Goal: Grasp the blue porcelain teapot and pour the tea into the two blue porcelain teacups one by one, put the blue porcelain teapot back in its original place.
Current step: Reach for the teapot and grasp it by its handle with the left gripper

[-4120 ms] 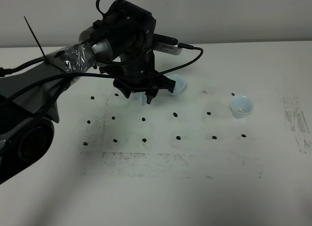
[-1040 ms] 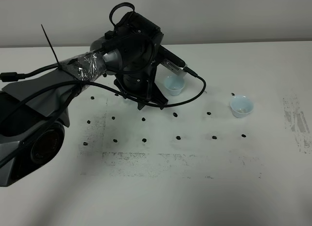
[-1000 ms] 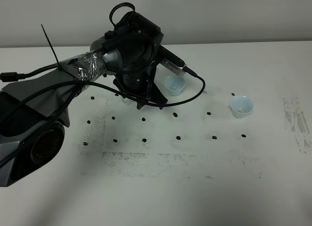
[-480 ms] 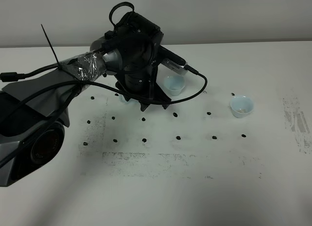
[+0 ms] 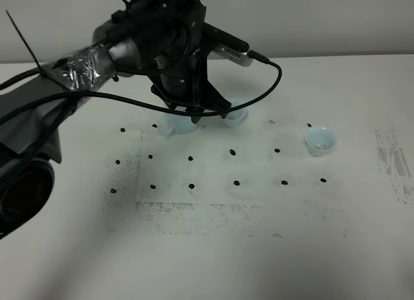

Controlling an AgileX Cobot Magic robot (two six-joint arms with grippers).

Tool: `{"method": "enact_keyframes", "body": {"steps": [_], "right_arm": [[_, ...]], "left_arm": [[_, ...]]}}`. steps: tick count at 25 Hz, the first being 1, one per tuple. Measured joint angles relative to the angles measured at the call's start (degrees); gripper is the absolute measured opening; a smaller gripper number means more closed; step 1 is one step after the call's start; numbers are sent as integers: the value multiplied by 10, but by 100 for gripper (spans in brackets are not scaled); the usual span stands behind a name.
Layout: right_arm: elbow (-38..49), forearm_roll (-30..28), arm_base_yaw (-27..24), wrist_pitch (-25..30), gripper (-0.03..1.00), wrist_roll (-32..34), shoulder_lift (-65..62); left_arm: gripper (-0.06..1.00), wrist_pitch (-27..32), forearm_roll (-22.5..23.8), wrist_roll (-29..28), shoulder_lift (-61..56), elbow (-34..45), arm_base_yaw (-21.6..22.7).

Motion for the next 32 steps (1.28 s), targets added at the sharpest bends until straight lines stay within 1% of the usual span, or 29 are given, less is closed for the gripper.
{"method": "enact_keyframes", "body": {"steps": [5,9,15,18,23,27,32], "right_arm": [[0,0,0,0,59,0,0],[0,0,0,0,59,0,0],[0,0,0,0,59,0,0],[0,0,0,0,59,0,0],[0,0,0,0,59,0,0],[0,0,0,0,59,0,0],[0,0,0,0,59,0,0]], "left_arm": [[44,0,-2,0,-68,65,14],[44,0,-1,-1,-80,91,36],[44,0,-1,-8,-78,94,70],[44,0,-1,-8,-61,94,79],[44,0,-8,-8,-27,94,79],[44,0,-24,22,-5,94,79],[44,-3,-28,29,3,94,79]]}}
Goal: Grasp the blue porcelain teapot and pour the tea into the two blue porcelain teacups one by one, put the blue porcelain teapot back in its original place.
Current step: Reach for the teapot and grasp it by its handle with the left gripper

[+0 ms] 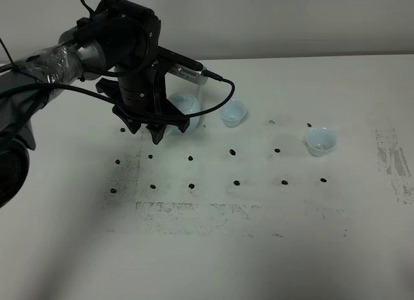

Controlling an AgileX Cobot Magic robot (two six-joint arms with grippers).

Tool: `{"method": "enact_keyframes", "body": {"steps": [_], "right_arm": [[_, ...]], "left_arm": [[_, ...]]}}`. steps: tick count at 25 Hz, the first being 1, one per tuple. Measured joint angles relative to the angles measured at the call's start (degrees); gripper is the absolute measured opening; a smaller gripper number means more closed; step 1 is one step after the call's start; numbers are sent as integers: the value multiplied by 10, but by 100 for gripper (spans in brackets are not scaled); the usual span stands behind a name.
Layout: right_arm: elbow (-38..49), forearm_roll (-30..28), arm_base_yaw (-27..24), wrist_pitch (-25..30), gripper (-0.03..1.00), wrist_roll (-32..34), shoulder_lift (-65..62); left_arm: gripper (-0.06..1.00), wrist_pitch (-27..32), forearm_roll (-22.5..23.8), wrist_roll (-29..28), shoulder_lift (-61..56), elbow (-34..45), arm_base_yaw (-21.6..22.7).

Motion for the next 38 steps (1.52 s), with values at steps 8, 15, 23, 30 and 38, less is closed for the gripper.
{"method": "enact_keyframes", "body": {"steps": [8,15,23,30,38], "right_arm": [[0,0,0,0,59,0,0],[0,0,0,0,59,0,0],[0,0,0,0,59,0,0],[0,0,0,0,59,0,0],[0,0,0,0,59,0,0]], "left_arm": [[43,3,0,2,52,-87,0],[43,3,0,5,89,-134,0],[43,3,1,36,95,-134,-1],[43,3,1,61,105,-135,-1],[43,3,1,74,119,-135,-1]]}}
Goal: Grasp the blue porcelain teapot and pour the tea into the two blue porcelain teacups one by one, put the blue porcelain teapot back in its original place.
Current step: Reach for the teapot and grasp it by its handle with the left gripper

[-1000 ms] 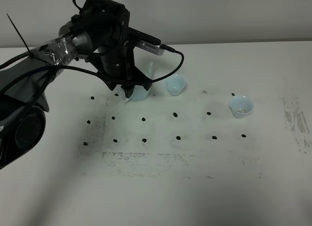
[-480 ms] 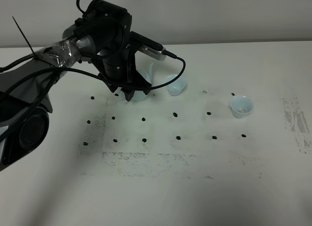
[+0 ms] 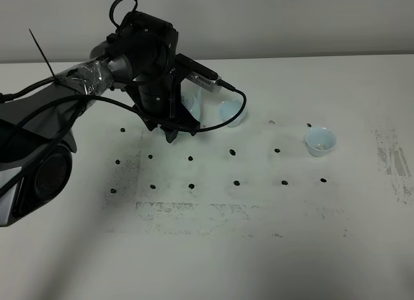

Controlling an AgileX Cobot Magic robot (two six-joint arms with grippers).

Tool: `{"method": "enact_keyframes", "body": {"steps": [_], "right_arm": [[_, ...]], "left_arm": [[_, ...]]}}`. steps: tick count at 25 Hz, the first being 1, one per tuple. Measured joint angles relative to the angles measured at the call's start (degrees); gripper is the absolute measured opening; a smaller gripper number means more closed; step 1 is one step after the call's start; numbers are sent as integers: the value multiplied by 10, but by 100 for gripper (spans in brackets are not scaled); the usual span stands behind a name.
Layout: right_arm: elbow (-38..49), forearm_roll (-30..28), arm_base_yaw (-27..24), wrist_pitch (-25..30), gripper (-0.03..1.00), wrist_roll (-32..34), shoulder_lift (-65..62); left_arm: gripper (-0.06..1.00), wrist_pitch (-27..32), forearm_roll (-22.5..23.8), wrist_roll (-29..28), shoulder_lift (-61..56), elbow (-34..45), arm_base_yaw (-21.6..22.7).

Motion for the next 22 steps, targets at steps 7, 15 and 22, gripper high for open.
{"method": "enact_keyframes", "body": {"steps": [7,15,22], "right_arm": [[0,0,0,0,59,0,0],[0,0,0,0,59,0,0],[0,0,0,0,59,0,0]], "left_arm": [[41,0,-1,1,0,0,0],[40,0,-1,1,0,-16,0],[40,0,-2,16,0,-17,0]]}}
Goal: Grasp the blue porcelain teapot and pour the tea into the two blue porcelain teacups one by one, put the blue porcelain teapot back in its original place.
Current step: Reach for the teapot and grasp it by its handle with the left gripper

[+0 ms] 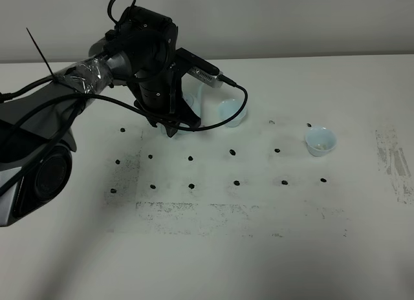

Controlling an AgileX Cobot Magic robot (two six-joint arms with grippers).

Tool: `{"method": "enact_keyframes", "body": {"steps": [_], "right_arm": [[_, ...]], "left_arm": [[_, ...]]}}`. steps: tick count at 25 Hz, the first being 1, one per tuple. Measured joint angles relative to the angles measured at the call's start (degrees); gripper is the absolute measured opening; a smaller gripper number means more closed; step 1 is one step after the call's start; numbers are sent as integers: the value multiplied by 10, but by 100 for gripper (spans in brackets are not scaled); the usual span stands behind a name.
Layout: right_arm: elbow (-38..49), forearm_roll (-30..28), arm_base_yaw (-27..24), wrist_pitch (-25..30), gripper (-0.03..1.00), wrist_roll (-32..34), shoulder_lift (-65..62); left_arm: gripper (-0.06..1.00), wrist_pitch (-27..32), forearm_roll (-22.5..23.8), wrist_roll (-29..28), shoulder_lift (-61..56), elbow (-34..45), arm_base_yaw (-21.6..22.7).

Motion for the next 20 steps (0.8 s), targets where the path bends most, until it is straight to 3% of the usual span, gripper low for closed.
{"method": "enact_keyframes", "body": {"steps": [20], "right_arm": [[0,0,0,0,59,0,0]], "left_arm": [[40,-20,-2,13,8,0,0]]}}
